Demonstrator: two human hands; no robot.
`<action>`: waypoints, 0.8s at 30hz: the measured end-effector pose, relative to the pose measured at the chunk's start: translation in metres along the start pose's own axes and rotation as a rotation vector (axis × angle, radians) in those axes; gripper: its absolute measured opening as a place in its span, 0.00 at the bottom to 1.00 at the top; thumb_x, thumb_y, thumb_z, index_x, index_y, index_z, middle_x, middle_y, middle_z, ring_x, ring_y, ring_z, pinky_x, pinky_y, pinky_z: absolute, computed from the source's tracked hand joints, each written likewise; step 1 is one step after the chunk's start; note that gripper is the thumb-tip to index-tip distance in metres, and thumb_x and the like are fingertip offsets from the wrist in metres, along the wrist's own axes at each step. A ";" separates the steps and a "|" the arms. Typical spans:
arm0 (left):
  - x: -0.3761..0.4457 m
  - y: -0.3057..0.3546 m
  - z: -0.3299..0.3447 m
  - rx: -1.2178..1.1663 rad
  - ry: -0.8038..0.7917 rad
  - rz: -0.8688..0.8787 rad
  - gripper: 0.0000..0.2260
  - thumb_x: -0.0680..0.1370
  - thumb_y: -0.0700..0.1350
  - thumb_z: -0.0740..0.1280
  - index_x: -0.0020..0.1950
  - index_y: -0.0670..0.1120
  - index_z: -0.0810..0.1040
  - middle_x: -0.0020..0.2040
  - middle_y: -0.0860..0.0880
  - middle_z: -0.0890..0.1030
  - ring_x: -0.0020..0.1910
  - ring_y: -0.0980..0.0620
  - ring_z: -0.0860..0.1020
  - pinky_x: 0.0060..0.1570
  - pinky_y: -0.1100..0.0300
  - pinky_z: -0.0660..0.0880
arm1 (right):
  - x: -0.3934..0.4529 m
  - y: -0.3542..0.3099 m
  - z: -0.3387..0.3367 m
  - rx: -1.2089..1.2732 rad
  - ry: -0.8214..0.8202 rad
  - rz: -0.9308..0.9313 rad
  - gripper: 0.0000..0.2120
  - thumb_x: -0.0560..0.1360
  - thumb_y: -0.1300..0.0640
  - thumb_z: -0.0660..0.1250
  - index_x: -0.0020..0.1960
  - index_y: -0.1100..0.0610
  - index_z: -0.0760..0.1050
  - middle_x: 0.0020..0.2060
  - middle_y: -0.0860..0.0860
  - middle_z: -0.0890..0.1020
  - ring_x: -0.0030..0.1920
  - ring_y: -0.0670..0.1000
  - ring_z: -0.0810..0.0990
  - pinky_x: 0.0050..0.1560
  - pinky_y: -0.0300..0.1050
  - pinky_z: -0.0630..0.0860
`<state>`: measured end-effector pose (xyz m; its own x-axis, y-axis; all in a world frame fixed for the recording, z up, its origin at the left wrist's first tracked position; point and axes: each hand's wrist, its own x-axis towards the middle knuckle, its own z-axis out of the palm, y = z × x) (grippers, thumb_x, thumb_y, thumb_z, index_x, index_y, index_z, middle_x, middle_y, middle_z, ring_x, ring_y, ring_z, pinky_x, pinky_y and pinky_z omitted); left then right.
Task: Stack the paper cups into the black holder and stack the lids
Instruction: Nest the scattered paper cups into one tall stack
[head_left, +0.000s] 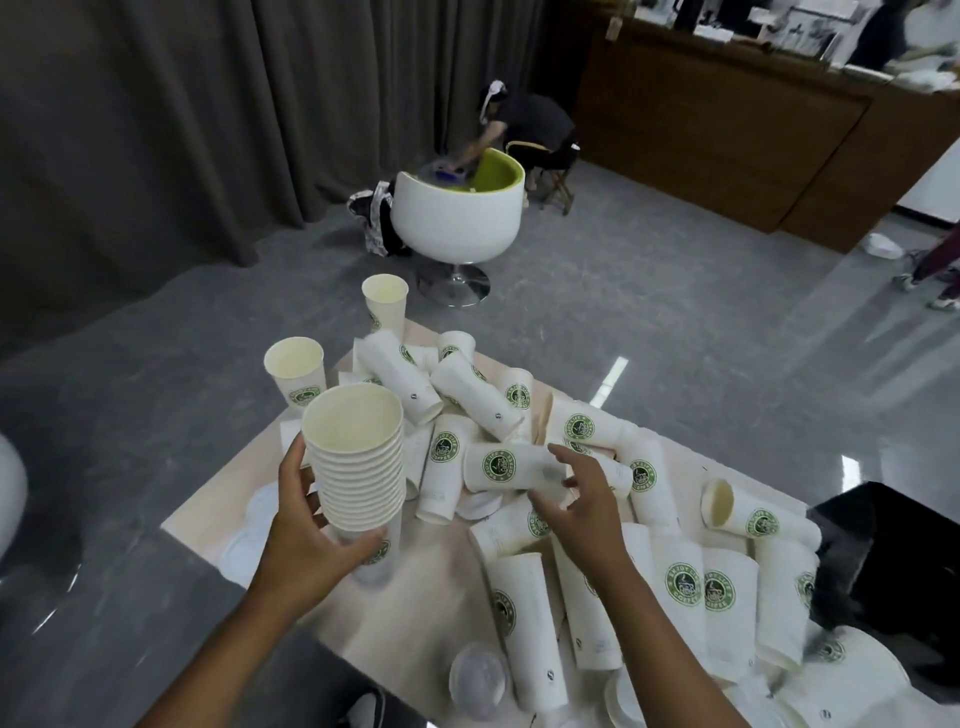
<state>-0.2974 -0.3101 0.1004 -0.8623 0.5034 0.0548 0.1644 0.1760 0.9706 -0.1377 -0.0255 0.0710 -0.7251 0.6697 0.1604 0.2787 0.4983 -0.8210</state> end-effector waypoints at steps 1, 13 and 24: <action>0.006 -0.001 -0.001 0.001 -0.002 -0.010 0.59 0.61 0.32 0.85 0.73 0.74 0.55 0.62 0.79 0.71 0.64 0.69 0.75 0.57 0.62 0.75 | 0.011 0.007 0.004 -0.025 0.008 0.015 0.32 0.70 0.57 0.80 0.68 0.42 0.73 0.62 0.41 0.76 0.61 0.45 0.76 0.59 0.48 0.76; 0.054 -0.006 0.017 0.007 -0.174 -0.035 0.58 0.62 0.33 0.85 0.80 0.59 0.55 0.62 0.73 0.74 0.63 0.67 0.76 0.51 0.74 0.76 | 0.053 0.076 -0.003 -0.113 -0.108 0.239 0.38 0.67 0.63 0.82 0.74 0.52 0.71 0.67 0.53 0.73 0.66 0.50 0.73 0.52 0.19 0.67; 0.048 0.001 0.028 0.024 -0.172 -0.011 0.58 0.62 0.30 0.83 0.81 0.57 0.55 0.63 0.71 0.75 0.63 0.65 0.77 0.52 0.72 0.77 | 0.050 0.062 -0.022 -0.062 -0.154 0.216 0.27 0.68 0.62 0.81 0.60 0.42 0.76 0.56 0.47 0.81 0.45 0.53 0.81 0.44 0.42 0.80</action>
<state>-0.3250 -0.2618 0.0975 -0.7695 0.6386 0.0013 0.1688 0.2015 0.9648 -0.1433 0.0512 0.0403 -0.7305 0.6749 -0.1043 0.4721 0.3887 -0.7912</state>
